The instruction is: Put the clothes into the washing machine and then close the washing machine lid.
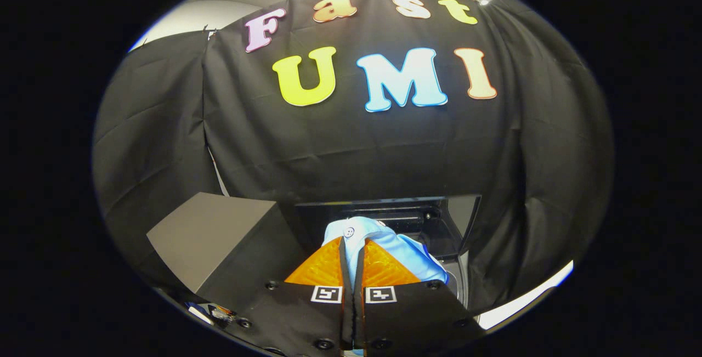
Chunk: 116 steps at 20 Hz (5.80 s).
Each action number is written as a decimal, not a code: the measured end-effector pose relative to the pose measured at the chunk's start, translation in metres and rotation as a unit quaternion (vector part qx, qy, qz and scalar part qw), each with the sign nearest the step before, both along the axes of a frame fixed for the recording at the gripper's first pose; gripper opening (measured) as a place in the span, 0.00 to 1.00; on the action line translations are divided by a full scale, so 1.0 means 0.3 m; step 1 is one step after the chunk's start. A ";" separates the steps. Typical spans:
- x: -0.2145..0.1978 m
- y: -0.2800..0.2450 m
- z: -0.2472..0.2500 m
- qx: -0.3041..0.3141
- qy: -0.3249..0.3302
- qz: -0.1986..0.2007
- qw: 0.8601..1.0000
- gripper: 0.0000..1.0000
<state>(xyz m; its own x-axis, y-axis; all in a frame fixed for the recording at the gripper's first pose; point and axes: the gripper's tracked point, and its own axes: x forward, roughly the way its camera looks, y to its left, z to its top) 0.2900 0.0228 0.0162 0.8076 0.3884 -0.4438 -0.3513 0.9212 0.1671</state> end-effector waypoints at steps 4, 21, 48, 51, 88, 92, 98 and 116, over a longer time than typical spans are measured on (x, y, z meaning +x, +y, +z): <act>0.012 -0.003 -0.100 -0.019 0.020 0.004 1.000 0.02; 0.037 -0.036 -0.573 -0.098 0.113 -0.002 0.989 0.04; 0.196 0.000 -0.164 -0.061 -0.077 -0.052 0.994 0.96; 0.254 0.017 -0.113 -0.058 -0.098 -0.055 0.992 0.96; 0.411 0.004 -0.198 -0.044 -0.115 -0.100 0.987 0.97; 0.342 -0.011 -0.211 -0.047 -0.108 -0.101 0.988 0.97; 0.251 -0.027 -0.254 -0.056 -0.094 -0.104 0.989 0.97; -0.119 -0.016 -0.168 -0.054 -0.118 -0.107 0.986 0.97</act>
